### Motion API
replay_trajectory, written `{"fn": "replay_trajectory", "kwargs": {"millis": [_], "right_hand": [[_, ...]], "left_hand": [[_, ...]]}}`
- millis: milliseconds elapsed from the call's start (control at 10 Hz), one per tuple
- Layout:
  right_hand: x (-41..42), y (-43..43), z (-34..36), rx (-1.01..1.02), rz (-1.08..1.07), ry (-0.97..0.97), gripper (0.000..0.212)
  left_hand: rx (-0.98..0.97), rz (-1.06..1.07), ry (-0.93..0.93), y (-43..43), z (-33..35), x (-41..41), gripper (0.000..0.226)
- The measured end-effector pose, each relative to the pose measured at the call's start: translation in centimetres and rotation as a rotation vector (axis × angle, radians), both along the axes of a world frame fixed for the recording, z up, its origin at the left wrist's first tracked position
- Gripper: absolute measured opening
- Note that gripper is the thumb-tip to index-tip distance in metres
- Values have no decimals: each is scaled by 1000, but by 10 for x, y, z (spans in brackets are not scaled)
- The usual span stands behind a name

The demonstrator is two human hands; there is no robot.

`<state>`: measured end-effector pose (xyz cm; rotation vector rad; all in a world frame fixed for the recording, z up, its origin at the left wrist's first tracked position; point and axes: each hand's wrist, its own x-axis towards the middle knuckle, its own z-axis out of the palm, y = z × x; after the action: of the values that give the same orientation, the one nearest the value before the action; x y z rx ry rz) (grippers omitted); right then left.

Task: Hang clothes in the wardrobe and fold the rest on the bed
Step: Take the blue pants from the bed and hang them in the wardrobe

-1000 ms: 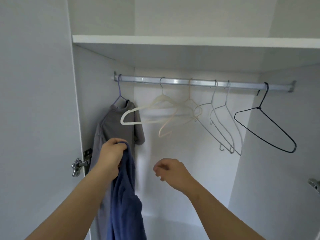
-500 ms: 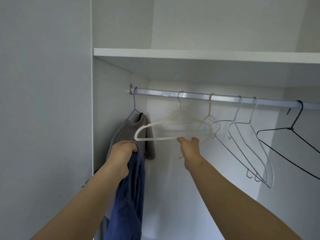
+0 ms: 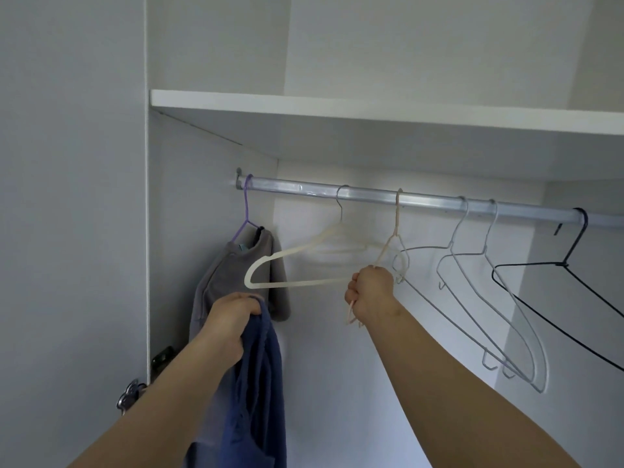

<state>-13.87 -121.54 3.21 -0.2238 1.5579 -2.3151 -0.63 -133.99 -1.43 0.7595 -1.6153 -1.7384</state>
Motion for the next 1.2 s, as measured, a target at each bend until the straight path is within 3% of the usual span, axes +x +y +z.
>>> {"fn": "replay_trajectory", "kwargs": {"millis": [200,1200], "right_hand": [[-9,1,-6,6,-38,-10,33],[3,87,36,-26,17,13,35]], "left_hand": [[105,-3,13,15,0,-3,23],[170,-136,25,76,3,13,21]]}}
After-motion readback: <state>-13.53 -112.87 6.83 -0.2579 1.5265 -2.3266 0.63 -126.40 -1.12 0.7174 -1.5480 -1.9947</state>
